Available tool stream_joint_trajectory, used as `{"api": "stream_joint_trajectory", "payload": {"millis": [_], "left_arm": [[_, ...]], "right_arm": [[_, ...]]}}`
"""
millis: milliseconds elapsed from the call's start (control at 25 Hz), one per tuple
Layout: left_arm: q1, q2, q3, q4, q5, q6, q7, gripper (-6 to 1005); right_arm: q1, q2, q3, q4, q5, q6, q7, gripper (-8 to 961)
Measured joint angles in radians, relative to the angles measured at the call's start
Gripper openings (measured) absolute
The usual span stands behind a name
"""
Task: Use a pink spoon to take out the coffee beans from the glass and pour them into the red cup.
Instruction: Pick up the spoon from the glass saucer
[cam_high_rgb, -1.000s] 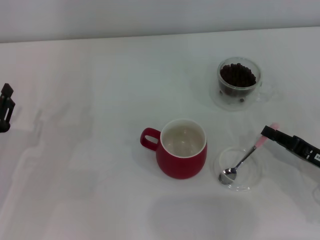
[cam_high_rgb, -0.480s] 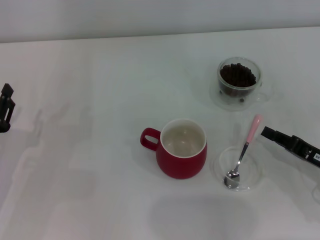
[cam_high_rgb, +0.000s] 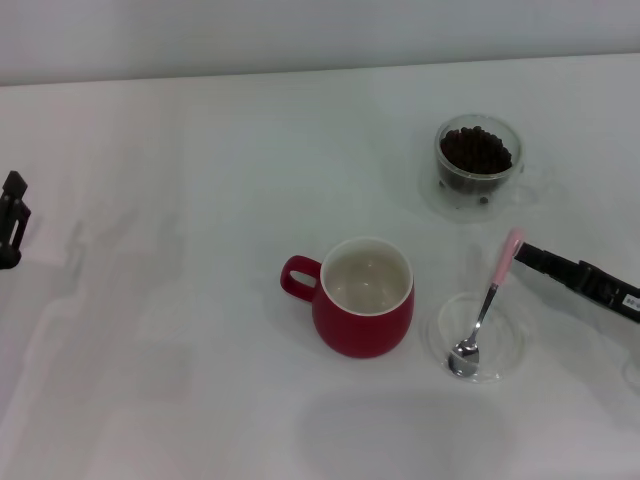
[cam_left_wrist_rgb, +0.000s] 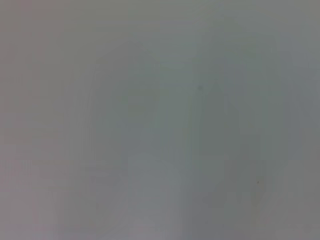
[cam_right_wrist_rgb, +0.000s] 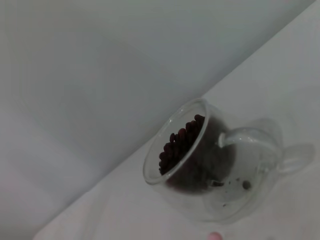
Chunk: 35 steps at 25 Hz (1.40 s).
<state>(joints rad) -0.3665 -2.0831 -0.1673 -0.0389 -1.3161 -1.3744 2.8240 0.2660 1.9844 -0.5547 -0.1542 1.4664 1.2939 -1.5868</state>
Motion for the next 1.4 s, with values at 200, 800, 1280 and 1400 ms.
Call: {"api": "stream_joint_trajectory", "payload": {"millis": [200, 800, 1280, 1400], "left_arm": [[0.004, 0.0, 0.0, -0.001, 0.0, 0.0, 0.0, 490], [0.012, -0.002, -0.002, -0.003, 0.0, 0.0, 0.0, 488], [0.012, -0.002, -0.001, -0.002, 0.0, 0.0, 0.0, 490], [0.012, -0.002, -0.001, -0.002, 0.0, 0.003, 0.0, 490]], "right_arm": [[0.037, -0.018, -0.023, -0.002, -0.017, -0.006, 0.03, 365], [0.094, -0.033, -0.044, -0.004, -0.059, -0.015, 0.081, 496], [0.121, -0.034, -0.058, -0.004, -0.079, -0.035, 0.107, 479], [0.122, -0.036, -0.065, -0.004, -0.079, -0.035, 0.109, 472]]}}
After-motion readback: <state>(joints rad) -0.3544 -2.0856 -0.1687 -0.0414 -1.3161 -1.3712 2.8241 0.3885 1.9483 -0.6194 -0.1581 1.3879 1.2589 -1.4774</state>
